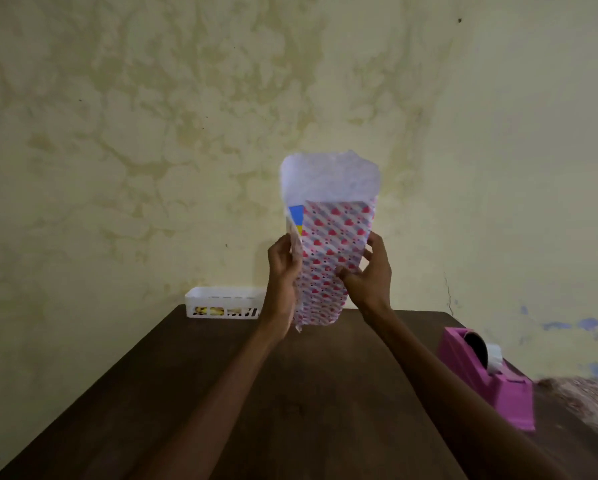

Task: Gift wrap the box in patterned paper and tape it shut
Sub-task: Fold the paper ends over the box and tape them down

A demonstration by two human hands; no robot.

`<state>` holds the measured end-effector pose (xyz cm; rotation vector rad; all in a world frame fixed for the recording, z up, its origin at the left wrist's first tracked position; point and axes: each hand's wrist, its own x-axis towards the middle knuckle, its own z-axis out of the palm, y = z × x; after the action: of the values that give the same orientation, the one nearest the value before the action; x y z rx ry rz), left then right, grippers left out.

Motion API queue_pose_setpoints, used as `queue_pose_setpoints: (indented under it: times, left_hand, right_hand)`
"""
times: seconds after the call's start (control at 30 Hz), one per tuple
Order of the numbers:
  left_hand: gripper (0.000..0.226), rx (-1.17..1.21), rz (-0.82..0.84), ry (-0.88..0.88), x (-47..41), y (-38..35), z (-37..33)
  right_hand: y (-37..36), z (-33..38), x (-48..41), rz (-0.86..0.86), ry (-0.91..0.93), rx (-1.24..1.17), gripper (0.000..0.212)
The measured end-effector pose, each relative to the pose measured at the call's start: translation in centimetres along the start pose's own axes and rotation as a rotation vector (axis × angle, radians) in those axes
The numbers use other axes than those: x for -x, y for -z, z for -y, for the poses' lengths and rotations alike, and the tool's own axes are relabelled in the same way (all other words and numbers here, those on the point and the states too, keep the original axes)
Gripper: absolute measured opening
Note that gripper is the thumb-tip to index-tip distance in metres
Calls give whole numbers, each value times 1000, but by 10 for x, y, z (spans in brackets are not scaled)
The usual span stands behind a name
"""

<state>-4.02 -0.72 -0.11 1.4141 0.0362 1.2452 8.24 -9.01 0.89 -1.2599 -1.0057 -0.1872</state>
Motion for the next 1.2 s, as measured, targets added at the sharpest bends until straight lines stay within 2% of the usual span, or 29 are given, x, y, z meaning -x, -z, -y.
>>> queue_pose_setpoints:
  times: [0.07, 0.17, 0.37, 0.53, 0.67, 0.73, 0.87, 1.03, 1.13, 1.2]
  left_hand:
    - [36, 117, 23, 42, 7, 0, 5]
    - [36, 177, -27, 130, 11, 1, 16]
    - [36, 156, -58, 223, 16, -4, 35]
    - [40, 127, -14, 248, 23, -6, 49]
    - [43, 147, 30, 250, 33, -12, 56]
    - [52, 92, 46, 246, 39, -15, 58]
    - [69, -196, 104, 173, 47, -18, 63]
    - [89, -299, 6, 236, 45, -23, 65]
    - [87, -297, -16, 245, 43, -25, 67]
    - [76, -299, -9, 227, 43, -26, 66]
  right_hand:
    - [7, -7, 9, 13, -41, -77, 65]
    - [15, -24, 24, 36, -98, -138, 57]
    - [24, -46, 40, 37, -141, -200, 45]
    - [29, -49, 47, -21, -199, -273, 55]
    - [28, -50, 51, -124, -270, -225, 59]
    - [29, -54, 51, -171, -306, -194, 65]
    - [31, -64, 51, -221, -320, -126, 78]
    - [33, -70, 53, -248, -301, -90, 77]
    - [33, -69, 54, -254, -303, -71, 74]
    - [33, -70, 55, -262, -316, -81, 73]
